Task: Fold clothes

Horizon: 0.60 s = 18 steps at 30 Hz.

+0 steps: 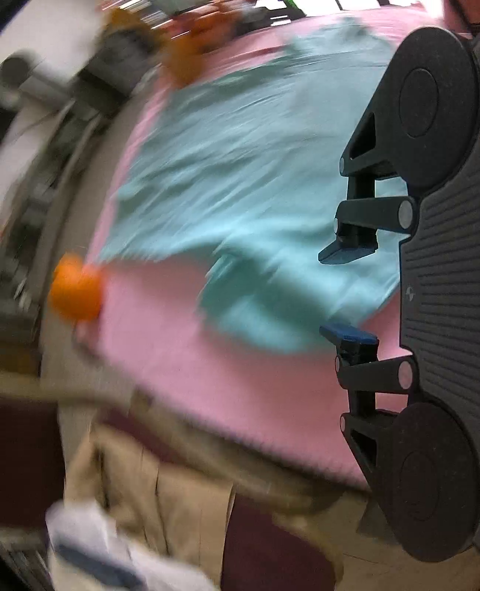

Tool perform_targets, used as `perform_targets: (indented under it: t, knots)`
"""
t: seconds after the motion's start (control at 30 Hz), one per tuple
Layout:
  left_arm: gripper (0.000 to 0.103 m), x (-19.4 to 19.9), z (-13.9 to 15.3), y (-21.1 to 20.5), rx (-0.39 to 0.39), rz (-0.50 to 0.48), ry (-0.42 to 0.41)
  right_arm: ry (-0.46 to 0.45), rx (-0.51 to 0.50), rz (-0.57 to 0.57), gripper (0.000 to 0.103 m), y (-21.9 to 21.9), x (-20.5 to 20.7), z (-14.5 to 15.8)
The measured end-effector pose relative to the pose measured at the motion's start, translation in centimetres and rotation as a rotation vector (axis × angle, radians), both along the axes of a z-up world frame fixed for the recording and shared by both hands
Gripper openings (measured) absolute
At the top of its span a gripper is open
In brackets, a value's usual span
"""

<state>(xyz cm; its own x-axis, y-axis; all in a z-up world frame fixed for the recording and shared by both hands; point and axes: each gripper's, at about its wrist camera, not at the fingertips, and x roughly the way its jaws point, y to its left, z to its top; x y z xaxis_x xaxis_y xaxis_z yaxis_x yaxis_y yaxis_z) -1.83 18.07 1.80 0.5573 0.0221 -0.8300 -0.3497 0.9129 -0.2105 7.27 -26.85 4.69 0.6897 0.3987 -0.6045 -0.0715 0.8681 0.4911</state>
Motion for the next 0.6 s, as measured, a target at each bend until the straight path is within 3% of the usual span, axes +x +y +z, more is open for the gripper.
perform_targets:
  t: [0.13,0.27,0.4,0.6]
  knots:
    - [0.037,1.9,-1.0,3.2,-0.053,0.058,0.015,-0.112,-0.008,0.15,0.033,5.3,2.3,1.9]
    - [0.034,3.8,-3.7,3.6,-0.086,0.062,0.087,-0.112,-0.057,0.223,0.033,8.2,3.9,-0.4]
    - [0.033,5.1,-4.9,2.5,-0.038,0.049,0.152,-0.01,-0.074,0.196,0.032,8.3,3.9,-3.6]
    - [0.032,6.5,-5.3,-0.7,0.085,-0.03,0.18,-0.004,-0.032,0.181,0.032,7.1,3.6,-3.0]
